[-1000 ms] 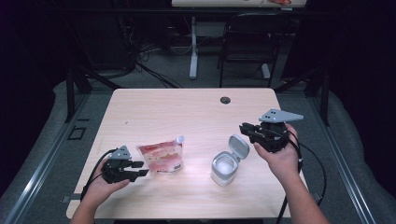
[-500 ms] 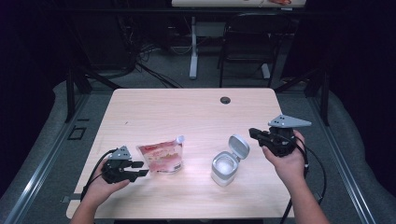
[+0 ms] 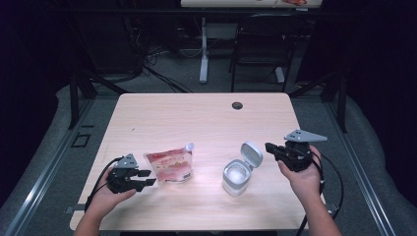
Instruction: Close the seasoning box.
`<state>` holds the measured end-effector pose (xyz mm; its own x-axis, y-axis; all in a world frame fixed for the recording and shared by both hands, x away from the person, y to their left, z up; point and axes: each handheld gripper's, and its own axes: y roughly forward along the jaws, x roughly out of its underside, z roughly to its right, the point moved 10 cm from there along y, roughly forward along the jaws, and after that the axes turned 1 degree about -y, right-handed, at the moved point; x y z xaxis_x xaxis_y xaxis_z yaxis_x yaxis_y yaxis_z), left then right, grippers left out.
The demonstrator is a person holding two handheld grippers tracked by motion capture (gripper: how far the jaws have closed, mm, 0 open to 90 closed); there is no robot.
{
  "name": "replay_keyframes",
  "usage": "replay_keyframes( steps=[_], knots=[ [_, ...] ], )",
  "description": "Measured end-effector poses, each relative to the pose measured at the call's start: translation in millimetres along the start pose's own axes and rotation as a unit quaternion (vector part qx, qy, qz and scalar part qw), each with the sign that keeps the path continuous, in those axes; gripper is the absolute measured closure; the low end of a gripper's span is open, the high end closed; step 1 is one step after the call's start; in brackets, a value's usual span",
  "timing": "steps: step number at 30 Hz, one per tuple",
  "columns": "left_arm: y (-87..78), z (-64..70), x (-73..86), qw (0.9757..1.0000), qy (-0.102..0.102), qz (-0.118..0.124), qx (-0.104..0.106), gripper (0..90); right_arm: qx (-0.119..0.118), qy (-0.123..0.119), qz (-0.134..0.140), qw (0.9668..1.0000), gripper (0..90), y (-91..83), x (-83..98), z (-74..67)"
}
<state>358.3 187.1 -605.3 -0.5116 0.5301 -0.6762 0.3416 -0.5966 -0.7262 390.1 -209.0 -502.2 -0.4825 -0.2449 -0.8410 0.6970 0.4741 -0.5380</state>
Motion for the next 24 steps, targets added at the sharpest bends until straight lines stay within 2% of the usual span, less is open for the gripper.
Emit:
replay_keyframes(
  steps=[11,24],
  knots=[
    [-0.4,-0.8,0.2,1.0000,0.000,0.000,-0.002,57.6,-0.004,0.008,-0.011,0.9999,90.0,6.7,12.9,-0.5],
    [-0.3,-0.6,0.1,1.0000,0.000,0.000,-0.003,57.6,-0.006,0.006,-0.012,0.9999,90.0,8.6,14.6,-2.8]
  ],
)
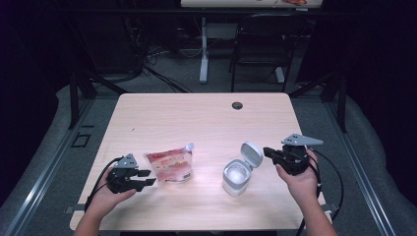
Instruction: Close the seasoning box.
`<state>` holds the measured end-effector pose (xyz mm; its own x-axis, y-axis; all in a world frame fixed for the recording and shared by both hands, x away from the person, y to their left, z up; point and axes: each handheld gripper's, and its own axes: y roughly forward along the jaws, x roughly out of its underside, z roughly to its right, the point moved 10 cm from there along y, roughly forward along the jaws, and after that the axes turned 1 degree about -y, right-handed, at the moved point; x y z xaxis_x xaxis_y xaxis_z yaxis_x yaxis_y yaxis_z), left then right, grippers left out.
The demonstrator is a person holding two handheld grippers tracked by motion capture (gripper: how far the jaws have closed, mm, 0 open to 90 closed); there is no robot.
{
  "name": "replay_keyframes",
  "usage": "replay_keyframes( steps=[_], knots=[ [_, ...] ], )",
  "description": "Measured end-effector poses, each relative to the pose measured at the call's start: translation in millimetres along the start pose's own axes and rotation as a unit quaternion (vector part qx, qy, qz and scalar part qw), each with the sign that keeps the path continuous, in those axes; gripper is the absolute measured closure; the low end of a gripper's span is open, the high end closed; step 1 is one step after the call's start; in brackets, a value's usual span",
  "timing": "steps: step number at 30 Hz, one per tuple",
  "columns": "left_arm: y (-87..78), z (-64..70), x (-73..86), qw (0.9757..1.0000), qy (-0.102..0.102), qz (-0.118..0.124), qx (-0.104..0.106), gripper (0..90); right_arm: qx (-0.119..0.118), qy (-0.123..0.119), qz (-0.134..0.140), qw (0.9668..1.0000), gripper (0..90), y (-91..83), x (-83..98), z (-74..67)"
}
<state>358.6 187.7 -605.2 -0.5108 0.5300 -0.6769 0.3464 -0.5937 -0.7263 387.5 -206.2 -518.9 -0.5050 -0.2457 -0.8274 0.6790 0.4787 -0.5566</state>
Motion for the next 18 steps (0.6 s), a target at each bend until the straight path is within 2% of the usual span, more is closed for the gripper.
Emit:
replay_keyframes(
  steps=[18],
  knots=[
    [0.0,-1.0,0.5,1.0000,0.001,-0.001,-0.004,57.6,-0.009,-0.003,0.004,0.9999,90.0,2.1,1.2,-9.0]
  ],
)
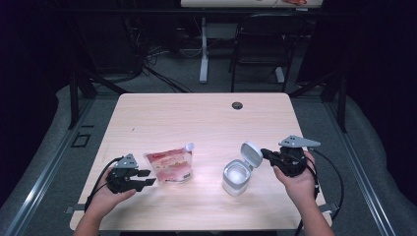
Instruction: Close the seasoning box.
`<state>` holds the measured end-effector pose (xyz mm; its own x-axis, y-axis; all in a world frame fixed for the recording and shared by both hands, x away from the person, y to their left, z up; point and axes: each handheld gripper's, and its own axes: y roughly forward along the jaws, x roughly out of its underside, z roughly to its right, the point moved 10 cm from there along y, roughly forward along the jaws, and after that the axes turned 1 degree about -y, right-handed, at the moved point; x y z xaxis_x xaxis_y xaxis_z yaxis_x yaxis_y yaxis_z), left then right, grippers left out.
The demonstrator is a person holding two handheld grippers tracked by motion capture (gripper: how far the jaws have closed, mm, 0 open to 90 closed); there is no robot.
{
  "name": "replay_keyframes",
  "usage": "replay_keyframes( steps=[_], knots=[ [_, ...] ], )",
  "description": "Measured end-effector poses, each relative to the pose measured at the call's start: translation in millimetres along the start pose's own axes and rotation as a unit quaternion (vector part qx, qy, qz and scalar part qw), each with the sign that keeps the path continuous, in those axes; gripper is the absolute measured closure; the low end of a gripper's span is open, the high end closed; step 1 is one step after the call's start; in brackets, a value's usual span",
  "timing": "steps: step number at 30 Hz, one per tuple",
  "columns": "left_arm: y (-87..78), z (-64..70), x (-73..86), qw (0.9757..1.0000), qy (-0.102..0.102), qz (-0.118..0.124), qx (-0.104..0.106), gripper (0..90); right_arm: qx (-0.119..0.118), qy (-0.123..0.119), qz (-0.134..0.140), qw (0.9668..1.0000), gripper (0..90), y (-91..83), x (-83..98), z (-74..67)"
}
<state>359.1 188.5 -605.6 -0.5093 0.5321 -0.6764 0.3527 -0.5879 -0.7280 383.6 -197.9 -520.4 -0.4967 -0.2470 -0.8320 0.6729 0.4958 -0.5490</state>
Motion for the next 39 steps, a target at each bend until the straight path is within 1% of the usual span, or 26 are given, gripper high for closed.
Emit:
replay_keyframes(
  steps=[5,7,14,17,19,23,26,32,36,39],
  knots=[
    [-0.2,0.1,0.0,1.0000,0.001,0.000,0.000,57.5,-0.006,-0.001,0.002,1.0000,90.0,-0.5,0.4,-5.3],
    [-0.2,0.1,0.1,1.0000,0.001,0.000,0.001,57.5,-0.009,-0.008,0.002,0.9999,90.0,-0.4,0.5,-9.5],
    [-0.3,-0.2,0.5,1.0000,0.001,-0.001,0.001,57.5,-0.021,-0.018,0.010,0.9996,90.0,-1.2,-2.2,-23.1],
    [-1.2,-0.2,0.5,1.0000,0.002,0.001,0.003,57.5,-0.027,-0.027,0.009,0.9992,90.0,-1.6,-2.2,-29.1],
    [-1.8,-0.3,0.5,1.0000,0.002,0.001,0.003,57.5,-0.035,-0.026,0.011,0.9990,90.0,-0.7,-0.8,-35.3],
    [-2.9,-1.8,2.1,1.0000,0.001,-0.001,0.002,57.8,-0.045,-0.038,0.004,0.9982,90.0,1.3,3.8,-45.6],
    [-3.8,-3.1,2.7,1.0000,-0.002,0.002,0.001,57.8,-0.053,-0.038,0.010,0.9978,90.0,1.2,4.6,-52.8],
    [-4.3,-4.9,4.2,1.0000,-0.004,0.000,0.000,57.8,-0.068,-0.046,0.009,0.9966,90.0,1.6,9.2,-66.5],
    [-4.3,-5.9,4.8,1.0000,-0.006,0.001,0.000,57.8,-0.075,-0.050,0.009,0.9959,90.0,0.8,10.8,-73.3],
    [-4.2,-6.4,5.1,1.0000,-0.009,0.002,-0.001,57.8,-0.076,-0.053,0.009,0.9956,90.0,-0.2,11.4,-75.6]
  ],
)
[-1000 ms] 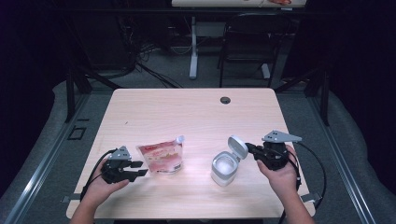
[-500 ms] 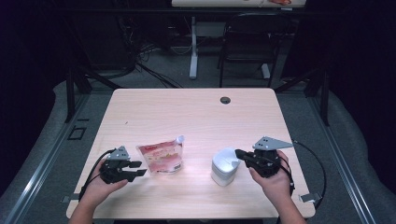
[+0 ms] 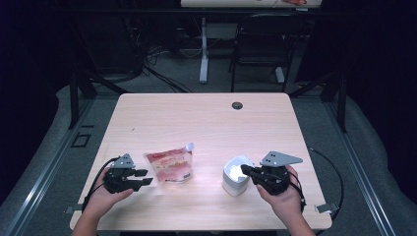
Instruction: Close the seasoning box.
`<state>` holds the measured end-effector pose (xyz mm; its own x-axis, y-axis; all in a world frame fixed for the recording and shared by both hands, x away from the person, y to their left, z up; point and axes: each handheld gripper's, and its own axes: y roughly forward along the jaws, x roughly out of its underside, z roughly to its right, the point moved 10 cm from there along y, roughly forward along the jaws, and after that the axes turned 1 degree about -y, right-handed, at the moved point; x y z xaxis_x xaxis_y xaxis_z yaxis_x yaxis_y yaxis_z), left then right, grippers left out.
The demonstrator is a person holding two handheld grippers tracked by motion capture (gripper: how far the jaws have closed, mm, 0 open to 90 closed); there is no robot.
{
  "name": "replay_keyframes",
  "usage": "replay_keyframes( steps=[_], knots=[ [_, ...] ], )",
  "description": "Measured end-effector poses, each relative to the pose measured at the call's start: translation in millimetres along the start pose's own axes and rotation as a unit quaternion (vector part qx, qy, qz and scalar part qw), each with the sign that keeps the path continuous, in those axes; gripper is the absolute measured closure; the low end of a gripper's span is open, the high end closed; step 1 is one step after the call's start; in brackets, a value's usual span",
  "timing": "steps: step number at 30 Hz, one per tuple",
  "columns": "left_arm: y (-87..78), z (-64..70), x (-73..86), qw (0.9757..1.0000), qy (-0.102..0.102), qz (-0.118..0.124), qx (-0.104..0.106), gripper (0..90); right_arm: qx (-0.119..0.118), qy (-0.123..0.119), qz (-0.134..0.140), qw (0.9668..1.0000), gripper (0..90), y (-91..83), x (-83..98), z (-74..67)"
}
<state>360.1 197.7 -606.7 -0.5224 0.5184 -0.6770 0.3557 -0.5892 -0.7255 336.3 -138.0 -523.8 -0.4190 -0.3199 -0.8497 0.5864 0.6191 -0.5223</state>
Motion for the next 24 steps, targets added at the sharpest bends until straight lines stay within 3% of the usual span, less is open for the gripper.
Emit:
replay_keyframes(
  steps=[6,13,24],
  knots=[
    [0.5,-1.8,1.9,1.0000,-0.006,0.000,0.000,57.8,-0.006,-0.003,0.001,1.0000,90.0,-2.7,1.5,-3.4],
    [-1.3,-2.5,1.3,1.0000,-0.007,0.004,-0.001,57.8,0.002,-0.005,0.006,1.0000,90.0,-9.0,5.1,-2.7],
    [-1.0,-2.5,1.3,1.0000,-0.005,0.003,-0.002,57.7,0.025,0.012,0.011,0.9995,90.0,-25.9,17.3,14.8]
  ],
)
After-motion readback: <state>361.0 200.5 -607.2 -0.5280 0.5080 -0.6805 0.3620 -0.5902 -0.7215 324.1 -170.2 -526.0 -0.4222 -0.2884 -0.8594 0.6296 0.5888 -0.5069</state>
